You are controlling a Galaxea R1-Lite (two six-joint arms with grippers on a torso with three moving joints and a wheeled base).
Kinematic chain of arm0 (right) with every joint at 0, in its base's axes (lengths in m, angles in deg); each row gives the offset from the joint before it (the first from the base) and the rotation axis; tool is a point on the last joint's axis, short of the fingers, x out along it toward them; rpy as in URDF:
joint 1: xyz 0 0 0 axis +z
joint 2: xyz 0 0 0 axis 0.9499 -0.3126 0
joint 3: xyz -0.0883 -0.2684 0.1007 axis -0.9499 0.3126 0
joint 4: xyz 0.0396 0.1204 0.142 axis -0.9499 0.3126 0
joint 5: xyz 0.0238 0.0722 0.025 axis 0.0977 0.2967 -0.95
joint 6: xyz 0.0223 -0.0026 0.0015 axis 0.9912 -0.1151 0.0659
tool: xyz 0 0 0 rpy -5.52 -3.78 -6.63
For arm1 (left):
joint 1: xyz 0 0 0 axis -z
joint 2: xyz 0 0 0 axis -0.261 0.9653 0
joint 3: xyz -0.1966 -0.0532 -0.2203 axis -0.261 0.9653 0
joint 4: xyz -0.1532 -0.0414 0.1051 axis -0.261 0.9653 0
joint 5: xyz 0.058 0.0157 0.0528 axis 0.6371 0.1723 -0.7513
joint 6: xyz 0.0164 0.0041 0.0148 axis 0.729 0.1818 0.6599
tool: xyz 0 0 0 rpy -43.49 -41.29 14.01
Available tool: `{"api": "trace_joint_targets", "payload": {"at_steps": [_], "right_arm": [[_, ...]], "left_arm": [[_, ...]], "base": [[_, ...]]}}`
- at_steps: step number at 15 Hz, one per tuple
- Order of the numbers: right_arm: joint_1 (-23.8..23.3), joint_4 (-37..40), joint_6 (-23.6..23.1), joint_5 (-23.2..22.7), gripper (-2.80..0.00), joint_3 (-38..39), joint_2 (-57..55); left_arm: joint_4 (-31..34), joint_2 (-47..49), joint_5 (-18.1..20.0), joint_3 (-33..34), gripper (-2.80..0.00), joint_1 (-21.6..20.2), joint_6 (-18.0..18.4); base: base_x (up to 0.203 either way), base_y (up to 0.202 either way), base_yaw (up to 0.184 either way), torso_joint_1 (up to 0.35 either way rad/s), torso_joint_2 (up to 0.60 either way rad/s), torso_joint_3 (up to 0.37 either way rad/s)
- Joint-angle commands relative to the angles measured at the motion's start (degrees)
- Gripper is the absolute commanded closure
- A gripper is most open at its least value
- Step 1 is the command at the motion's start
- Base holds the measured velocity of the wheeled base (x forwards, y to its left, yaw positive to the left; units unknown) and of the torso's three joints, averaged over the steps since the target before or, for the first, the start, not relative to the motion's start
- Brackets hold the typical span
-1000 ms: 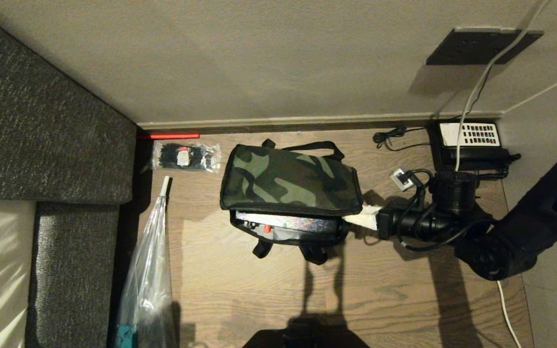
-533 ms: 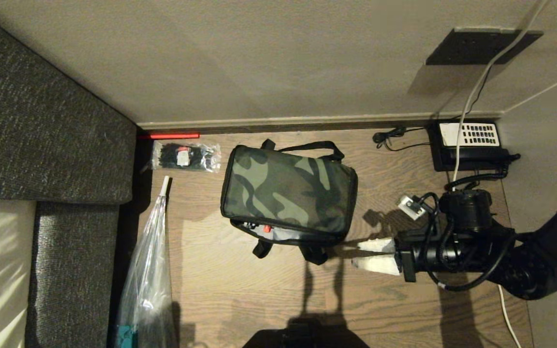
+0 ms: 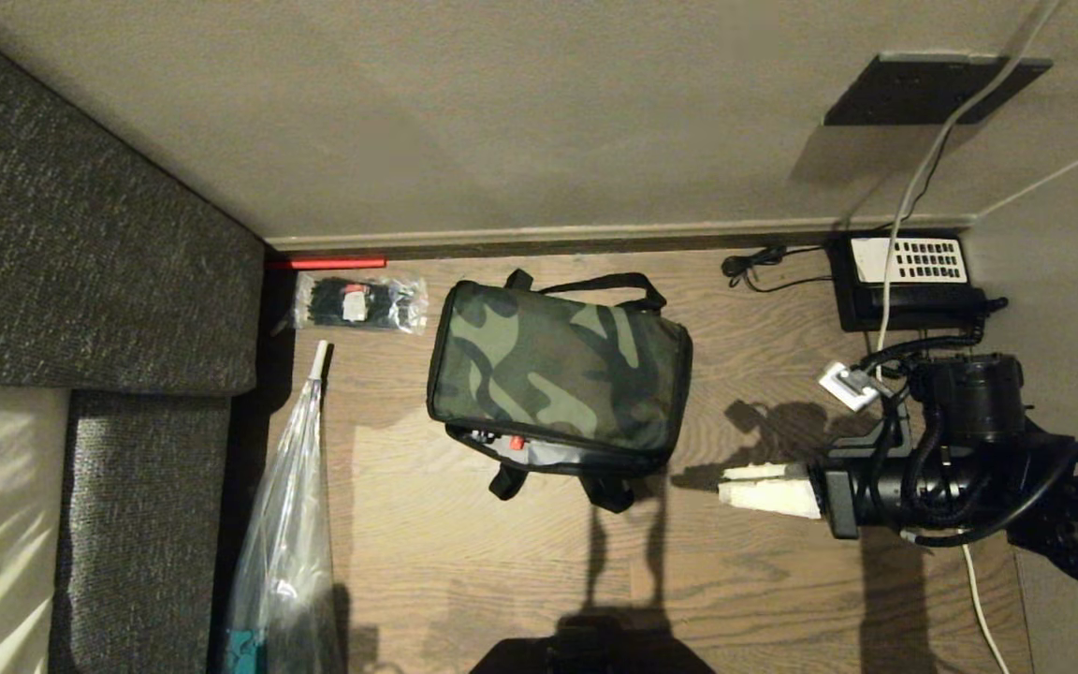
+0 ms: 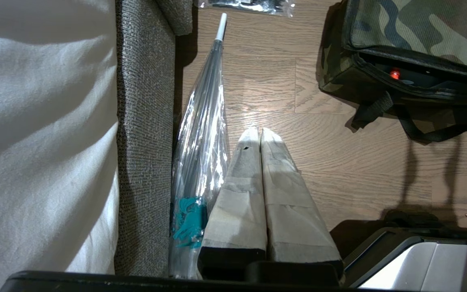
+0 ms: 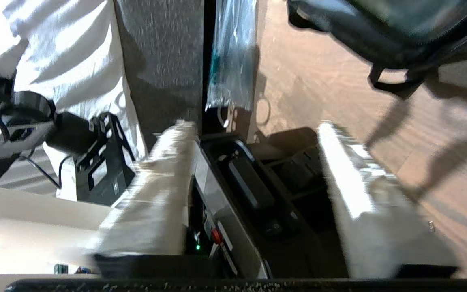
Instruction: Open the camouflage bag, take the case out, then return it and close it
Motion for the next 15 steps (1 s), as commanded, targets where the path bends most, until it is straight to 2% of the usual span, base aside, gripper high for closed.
{"api": "trace_joint_targets", "payload": {"at_steps": [1, 5, 9, 11, 13, 15], "right_arm": [[0.0, 1.9, 0.5, -0.1, 0.00, 0.5, 2.9], [0.0, 9.6, 0.5, -0.4, 0.00, 2.2, 7.6], [0.0, 19.7, 1.2, 0.3, 0.00, 4.7, 17.6], [0.0, 26.7, 1.6, 4.5, 0.00, 6.2, 25.4], [0.0, 31.3, 1.5, 13.9, 0.00, 9.0, 34.7], [-0.1, 33.9, 1.8, 19.4, 0.00, 12.1, 44.8]], "left_arm": [[0.0, -0.1, -0.1, 0.2, 0.00, 0.0, 0.0], [0.0, -0.1, 0.0, 0.2, 0.00, 0.0, 0.0], [0.0, -0.1, -0.1, 0.2, 0.00, 0.0, 0.0], [0.0, -0.1, 0.0, 0.2, 0.00, 0.0, 0.0], [0.0, -0.1, 0.0, 0.2, 0.00, 0.0, 0.0], [0.0, -0.1, -0.1, 0.2, 0.00, 0.0, 0.0]], "base": [[0.000, 0.000, 0.000, 0.000, 0.00, 0.000], [0.000, 0.000, 0.000, 0.000, 0.00, 0.000], [0.000, 0.000, 0.000, 0.000, 0.00, 0.000], [0.000, 0.000, 0.000, 0.000, 0.00, 0.000], [0.000, 0.000, 0.000, 0.000, 0.00, 0.000], [0.000, 0.000, 0.000, 0.000, 0.00, 0.000]]}}
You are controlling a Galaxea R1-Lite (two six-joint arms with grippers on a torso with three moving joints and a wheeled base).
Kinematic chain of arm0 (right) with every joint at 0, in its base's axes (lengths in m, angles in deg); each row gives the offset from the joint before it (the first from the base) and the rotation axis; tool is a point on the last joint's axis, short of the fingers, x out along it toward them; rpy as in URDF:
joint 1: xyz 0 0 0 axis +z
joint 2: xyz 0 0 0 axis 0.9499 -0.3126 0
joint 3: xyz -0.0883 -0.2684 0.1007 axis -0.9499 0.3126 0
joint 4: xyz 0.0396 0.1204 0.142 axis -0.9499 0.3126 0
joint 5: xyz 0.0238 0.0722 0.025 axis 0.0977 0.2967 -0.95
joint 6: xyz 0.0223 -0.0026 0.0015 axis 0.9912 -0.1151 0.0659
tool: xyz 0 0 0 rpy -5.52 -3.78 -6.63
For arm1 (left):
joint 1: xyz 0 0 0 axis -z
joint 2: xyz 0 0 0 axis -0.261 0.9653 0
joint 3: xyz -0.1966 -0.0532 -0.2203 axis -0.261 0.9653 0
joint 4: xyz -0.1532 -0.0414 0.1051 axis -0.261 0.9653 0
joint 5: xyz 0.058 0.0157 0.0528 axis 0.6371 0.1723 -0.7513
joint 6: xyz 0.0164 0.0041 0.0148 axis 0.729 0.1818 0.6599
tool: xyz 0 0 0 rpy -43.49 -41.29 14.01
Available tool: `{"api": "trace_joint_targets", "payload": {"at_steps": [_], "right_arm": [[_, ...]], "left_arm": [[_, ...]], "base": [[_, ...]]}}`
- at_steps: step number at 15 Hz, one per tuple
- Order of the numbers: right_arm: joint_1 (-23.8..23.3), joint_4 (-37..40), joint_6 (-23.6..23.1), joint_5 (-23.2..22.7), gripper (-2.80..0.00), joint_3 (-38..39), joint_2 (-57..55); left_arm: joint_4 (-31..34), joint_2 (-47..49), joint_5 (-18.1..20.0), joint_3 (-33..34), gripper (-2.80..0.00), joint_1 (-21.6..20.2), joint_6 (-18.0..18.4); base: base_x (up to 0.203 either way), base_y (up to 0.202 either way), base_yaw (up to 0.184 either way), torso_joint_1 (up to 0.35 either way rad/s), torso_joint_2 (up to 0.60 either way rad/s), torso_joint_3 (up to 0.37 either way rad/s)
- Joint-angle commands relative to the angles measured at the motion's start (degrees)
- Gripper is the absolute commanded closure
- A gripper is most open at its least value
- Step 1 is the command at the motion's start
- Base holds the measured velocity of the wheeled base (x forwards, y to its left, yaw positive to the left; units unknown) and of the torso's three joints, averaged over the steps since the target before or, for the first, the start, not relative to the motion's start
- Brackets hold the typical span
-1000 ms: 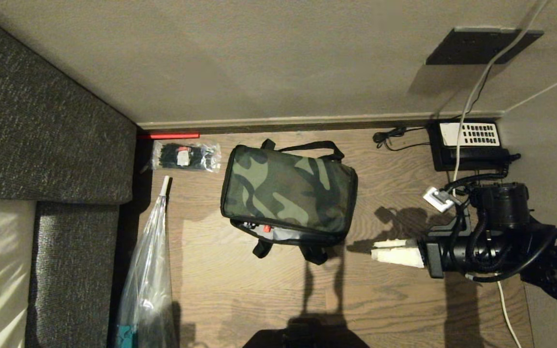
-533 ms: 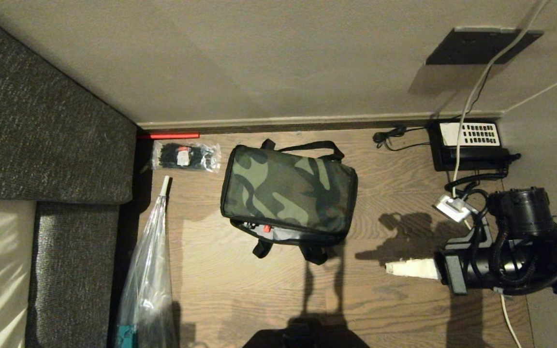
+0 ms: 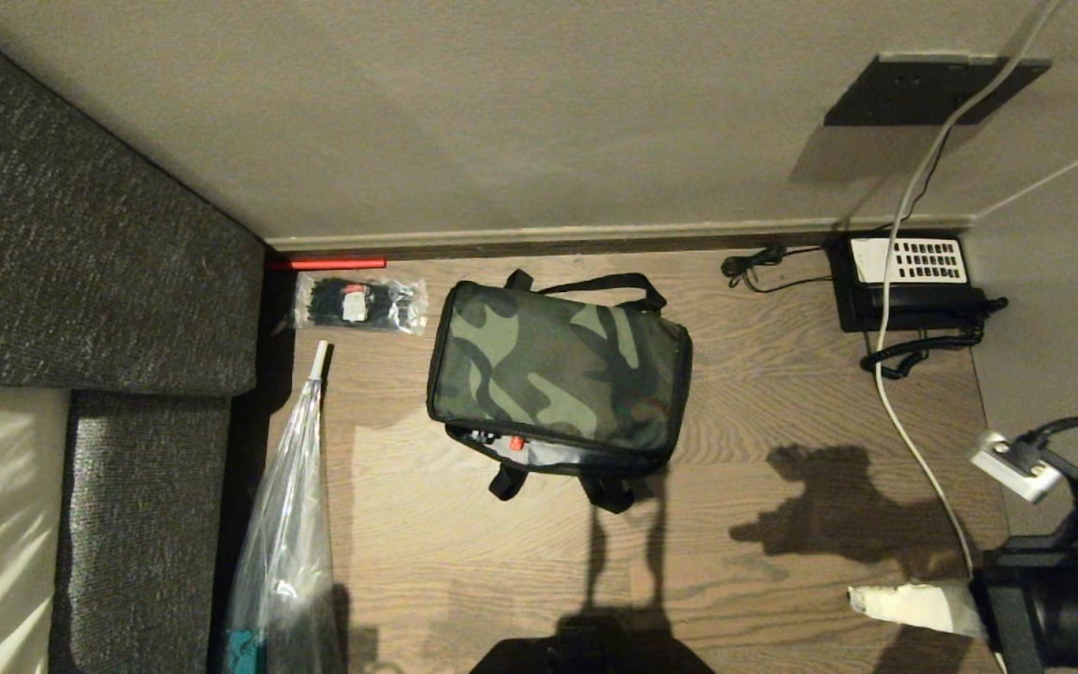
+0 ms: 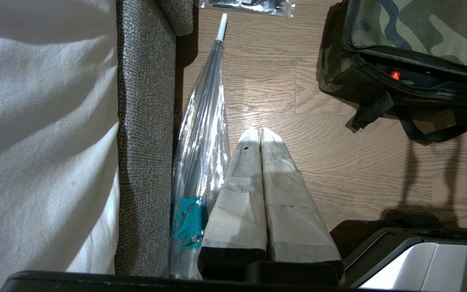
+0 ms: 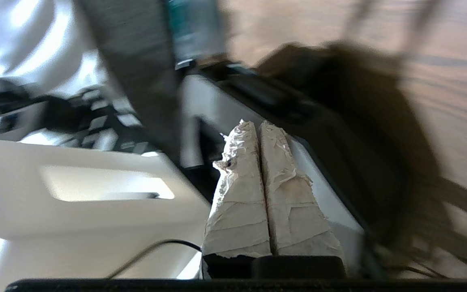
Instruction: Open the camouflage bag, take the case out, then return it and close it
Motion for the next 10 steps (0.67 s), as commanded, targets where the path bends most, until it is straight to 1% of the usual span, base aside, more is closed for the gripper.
{"api": "trace_joint_targets", "payload": {"at_steps": [1, 2, 4, 6, 7, 8, 9, 10], "right_arm": [[-0.3, 3.2, 0.2, 5.5, 0.00, 3.3, 17.7], [-0.4, 6.2, 0.1, 8.5, 0.00, 4.4, 23.9], [-1.0, 14.9, -1.3, 17.1, 0.00, 7.0, 37.8], [-2.3, 21.9, -4.0, 26.2, 0.00, 10.3, 48.0], [-2.9, 24.1, -5.2, 29.8, 0.00, 12.0, 51.7], [-3.4, 25.5, -6.1, 33.6, 0.00, 14.3, 53.7], [-3.7, 24.6, -6.4, 37.9, 0.00, 16.1, 54.2], [-4.0, 20.9, -6.6, 39.6, 0.00, 17.9, 54.2]], "left_arm": [[0.0, -0.1, 0.0, 0.2, 0.00, 0.0, 0.0], [0.0, -0.1, 0.0, 0.2, 0.00, 0.0, 0.0], [0.0, -0.1, 0.0, 0.2, 0.00, 0.0, 0.0], [0.0, -0.1, -0.1, 0.2, 0.00, 0.0, 0.0], [0.0, -0.1, -0.1, 0.2, 0.00, 0.0, 0.0], [0.0, -0.1, -0.1, 0.2, 0.00, 0.0, 0.0], [0.0, -0.1, -0.1, 0.2, 0.00, 0.0, 0.0], [0.1, -0.1, 0.0, 0.2, 0.00, 0.0, 0.0]], "base": [[0.000, 0.000, 0.000, 0.000, 0.00, 0.000], [0.000, 0.000, 0.000, 0.000, 0.00, 0.000], [0.000, 0.000, 0.000, 0.000, 0.00, 0.000], [0.000, 0.000, 0.000, 0.000, 0.00, 0.000], [0.000, 0.000, 0.000, 0.000, 0.00, 0.000], [0.000, 0.000, 0.000, 0.000, 0.00, 0.000], [0.000, 0.000, 0.000, 0.000, 0.00, 0.000], [0.000, 0.000, 0.000, 0.000, 0.00, 0.000]]}}
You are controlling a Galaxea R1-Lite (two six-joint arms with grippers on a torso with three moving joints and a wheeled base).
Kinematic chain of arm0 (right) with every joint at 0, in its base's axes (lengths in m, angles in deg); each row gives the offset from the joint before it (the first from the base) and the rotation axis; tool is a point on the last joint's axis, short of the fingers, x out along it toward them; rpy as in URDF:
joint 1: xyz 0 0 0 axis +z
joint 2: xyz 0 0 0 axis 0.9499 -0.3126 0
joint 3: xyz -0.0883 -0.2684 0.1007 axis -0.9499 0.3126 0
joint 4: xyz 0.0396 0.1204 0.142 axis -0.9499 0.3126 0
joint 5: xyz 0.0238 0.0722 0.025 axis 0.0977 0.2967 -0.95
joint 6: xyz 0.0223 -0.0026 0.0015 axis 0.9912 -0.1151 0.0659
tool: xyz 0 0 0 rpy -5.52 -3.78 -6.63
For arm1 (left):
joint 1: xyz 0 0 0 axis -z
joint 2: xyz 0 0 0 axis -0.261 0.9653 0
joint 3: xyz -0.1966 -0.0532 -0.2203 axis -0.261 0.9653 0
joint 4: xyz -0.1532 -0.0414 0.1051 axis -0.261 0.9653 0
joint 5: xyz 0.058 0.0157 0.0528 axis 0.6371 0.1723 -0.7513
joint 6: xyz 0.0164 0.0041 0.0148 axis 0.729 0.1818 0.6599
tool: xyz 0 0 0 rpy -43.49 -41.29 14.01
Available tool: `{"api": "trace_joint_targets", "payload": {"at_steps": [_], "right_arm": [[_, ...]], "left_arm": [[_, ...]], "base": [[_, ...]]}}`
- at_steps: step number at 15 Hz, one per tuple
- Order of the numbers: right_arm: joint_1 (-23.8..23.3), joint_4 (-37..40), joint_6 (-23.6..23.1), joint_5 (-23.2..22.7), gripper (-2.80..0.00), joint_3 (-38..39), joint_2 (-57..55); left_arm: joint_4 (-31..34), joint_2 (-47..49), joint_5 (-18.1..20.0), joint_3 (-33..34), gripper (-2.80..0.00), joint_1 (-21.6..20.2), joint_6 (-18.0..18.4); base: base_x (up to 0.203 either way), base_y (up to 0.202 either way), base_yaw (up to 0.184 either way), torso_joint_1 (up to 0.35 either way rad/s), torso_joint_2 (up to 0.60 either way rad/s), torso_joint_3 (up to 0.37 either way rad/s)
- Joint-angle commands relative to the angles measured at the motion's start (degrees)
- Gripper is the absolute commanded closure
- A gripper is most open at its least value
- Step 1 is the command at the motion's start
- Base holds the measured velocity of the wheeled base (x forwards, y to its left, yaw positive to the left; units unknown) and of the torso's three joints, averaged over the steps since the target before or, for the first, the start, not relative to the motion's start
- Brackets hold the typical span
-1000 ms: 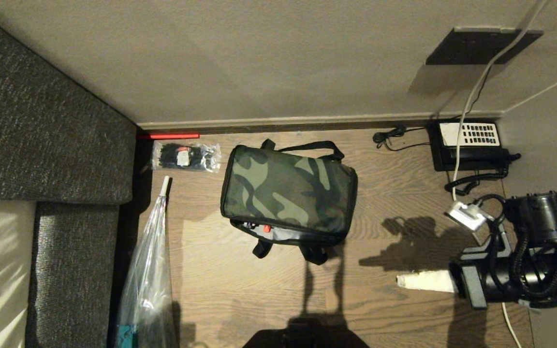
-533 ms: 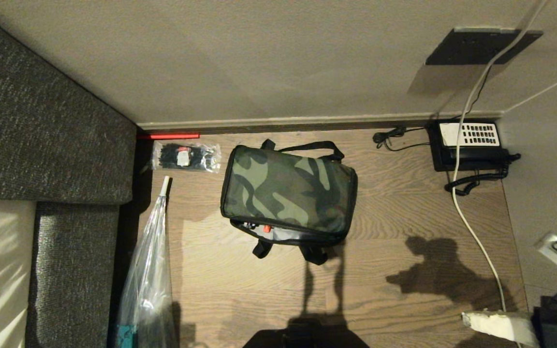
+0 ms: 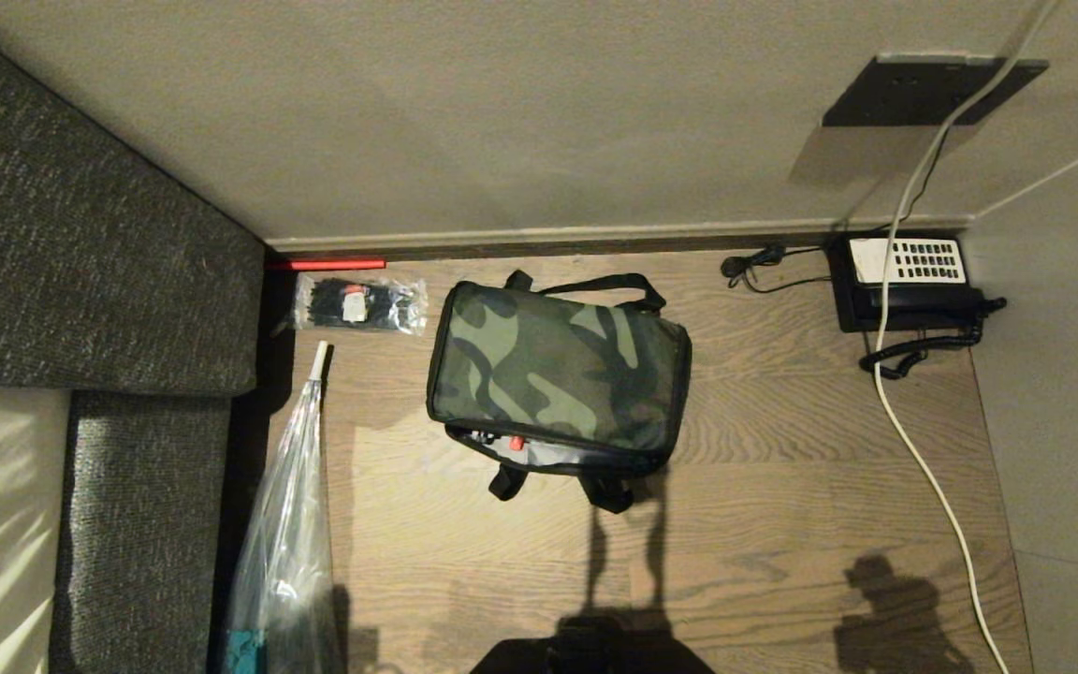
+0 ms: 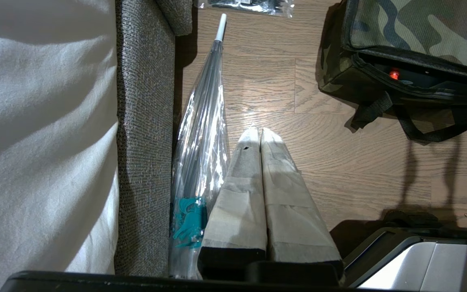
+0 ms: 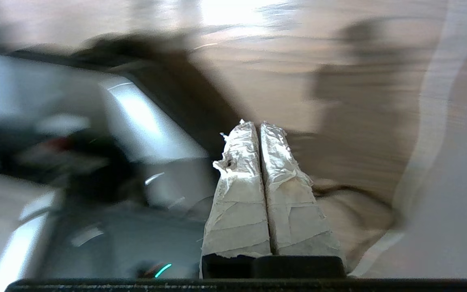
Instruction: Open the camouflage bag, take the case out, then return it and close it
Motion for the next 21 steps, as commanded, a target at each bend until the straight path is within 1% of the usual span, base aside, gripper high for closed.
{"api": "trace_joint_targets", "payload": {"at_steps": [1, 2, 3, 4, 6, 10, 21], "right_arm": [[-1.7, -7.5, -0.4, 2.8, 0.00, 4.5, 4.5], [-4.2, -10.5, -1.9, 2.0, 0.00, 5.8, 5.1], [-5.3, -12.0, -4.0, 1.5, 0.00, 6.3, 7.0], [-5.5, -13.1, -4.8, 1.3, 0.00, 7.0, 7.7], [-6.0, -14.8, -4.5, 1.3, 0.00, 7.5, 10.7], [-6.6, -14.6, -4.5, 1.3, 0.00, 7.5, 20.7], [-6.7, -14.2, -2.8, 1.4, 0.00, 7.5, 21.1]], "left_arm": [[0.1, -0.1, 0.0, 0.2, 0.00, 0.0, 0.0], [0.0, -0.1, -0.1, 0.2, 0.00, 0.0, 0.0], [0.1, -0.1, 0.0, 0.2, 0.00, 0.0, 0.0], [0.0, -0.1, -0.1, 0.2, 0.00, 0.0, 0.0], [0.0, -0.1, 0.0, 0.2, 0.00, 0.0, 0.0], [0.0, -0.1, 0.0, 0.2, 0.00, 0.0, 0.0], [0.0, -0.1, 0.0, 0.2, 0.00, 0.0, 0.0]], "base": [[0.000, 0.000, 0.000, 0.000, 0.00, 0.000], [0.000, 0.000, 0.000, 0.000, 0.00, 0.000], [0.000, 0.000, 0.000, 0.000, 0.00, 0.000], [0.000, 0.000, 0.000, 0.000, 0.00, 0.000], [0.000, 0.000, 0.000, 0.000, 0.00, 0.000], [0.000, 0.000, 0.000, 0.000, 0.00, 0.000], [0.000, 0.000, 0.000, 0.000, 0.00, 0.000]]}}
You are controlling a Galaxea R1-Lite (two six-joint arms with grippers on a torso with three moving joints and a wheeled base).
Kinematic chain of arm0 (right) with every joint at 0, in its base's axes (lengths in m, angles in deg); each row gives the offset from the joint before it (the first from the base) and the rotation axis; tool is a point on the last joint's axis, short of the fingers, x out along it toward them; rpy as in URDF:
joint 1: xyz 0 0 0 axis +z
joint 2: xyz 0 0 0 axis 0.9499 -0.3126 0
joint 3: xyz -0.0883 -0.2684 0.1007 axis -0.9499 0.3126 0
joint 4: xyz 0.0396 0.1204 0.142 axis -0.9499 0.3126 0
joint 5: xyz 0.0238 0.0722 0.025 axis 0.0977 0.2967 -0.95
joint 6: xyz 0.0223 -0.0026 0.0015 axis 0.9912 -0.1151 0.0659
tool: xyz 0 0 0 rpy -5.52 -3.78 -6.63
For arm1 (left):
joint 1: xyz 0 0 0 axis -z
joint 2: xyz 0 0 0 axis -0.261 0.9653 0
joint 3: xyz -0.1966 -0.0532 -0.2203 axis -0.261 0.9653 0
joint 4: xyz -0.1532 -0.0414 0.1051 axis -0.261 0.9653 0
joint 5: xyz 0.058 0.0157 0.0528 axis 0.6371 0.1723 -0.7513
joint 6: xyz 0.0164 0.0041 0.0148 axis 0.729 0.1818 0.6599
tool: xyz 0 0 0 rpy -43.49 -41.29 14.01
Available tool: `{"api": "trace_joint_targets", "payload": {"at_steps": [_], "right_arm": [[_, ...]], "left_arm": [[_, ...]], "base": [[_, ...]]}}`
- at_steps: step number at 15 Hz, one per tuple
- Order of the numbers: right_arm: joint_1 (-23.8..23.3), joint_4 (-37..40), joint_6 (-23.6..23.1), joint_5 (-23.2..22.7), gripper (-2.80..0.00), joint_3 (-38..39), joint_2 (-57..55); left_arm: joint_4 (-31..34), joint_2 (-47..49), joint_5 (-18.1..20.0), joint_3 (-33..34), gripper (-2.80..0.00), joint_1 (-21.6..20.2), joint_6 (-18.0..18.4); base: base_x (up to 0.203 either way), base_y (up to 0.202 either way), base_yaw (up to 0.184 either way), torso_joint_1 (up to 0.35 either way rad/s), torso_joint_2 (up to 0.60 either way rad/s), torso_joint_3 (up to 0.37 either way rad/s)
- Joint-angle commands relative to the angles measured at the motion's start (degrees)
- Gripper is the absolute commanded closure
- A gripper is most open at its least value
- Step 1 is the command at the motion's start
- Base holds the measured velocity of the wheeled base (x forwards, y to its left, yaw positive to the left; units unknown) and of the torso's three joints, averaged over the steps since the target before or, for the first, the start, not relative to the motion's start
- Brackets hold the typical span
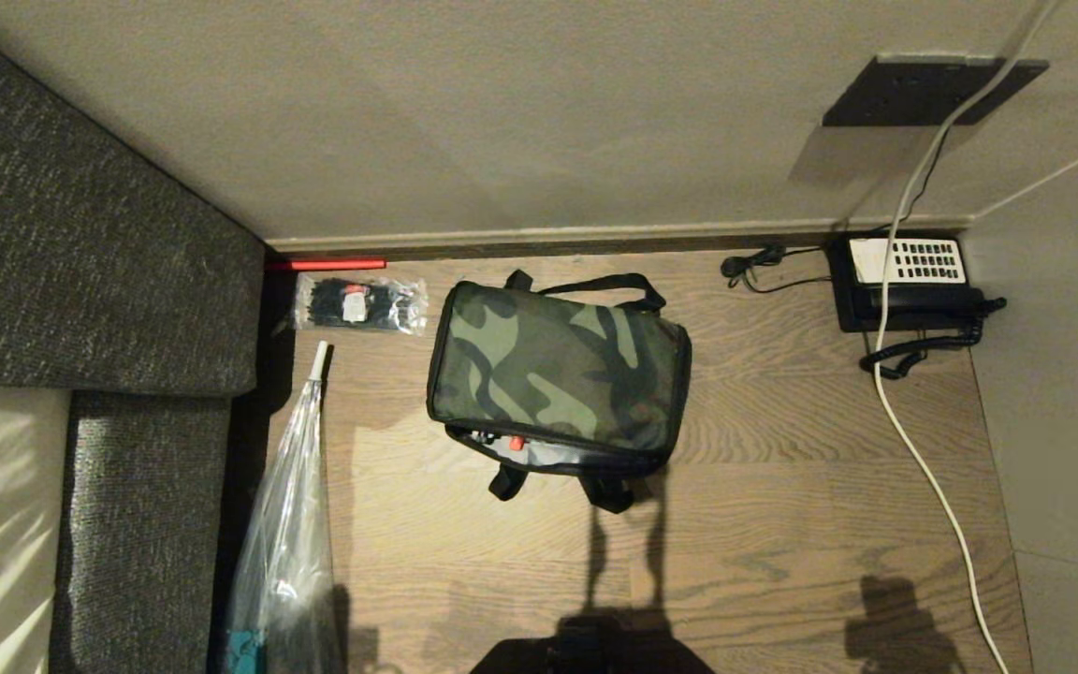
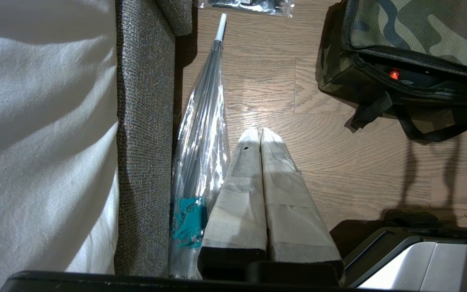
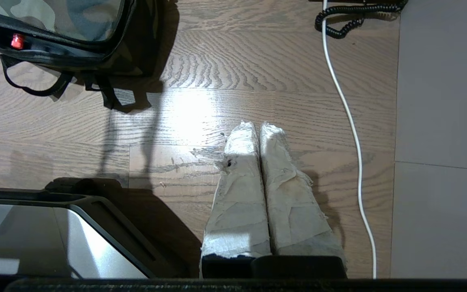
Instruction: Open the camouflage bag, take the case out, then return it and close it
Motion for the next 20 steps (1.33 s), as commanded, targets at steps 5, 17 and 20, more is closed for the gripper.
{"api": "trace_joint_targets", "payload": {"at_steps": [5, 17, 20], "right_arm": [[0.0, -0.1, 0.3, 0.1, 0.00, 0.0, 0.1], [0.0, -0.1, 0.3, 0.1, 0.00, 0.0, 0.0], [0.0, -0.2, 0.0, 0.0, 0.00, 0.0, 0.1]], "left_arm": [[0.0, -0.1, 0.0, 0.2, 0.00, 0.0, 0.0], [0.0, -0.1, -0.1, 0.2, 0.00, 0.0, 0.0], [-0.1, -0.1, -0.1, 0.2, 0.00, 0.0, 0.0]], "base": [[0.000, 0.000, 0.000, 0.000, 0.00, 0.000], [0.000, 0.000, 0.000, 0.000, 0.00, 0.000], [0.000, 0.000, 0.000, 0.000, 0.00, 0.000]]}}
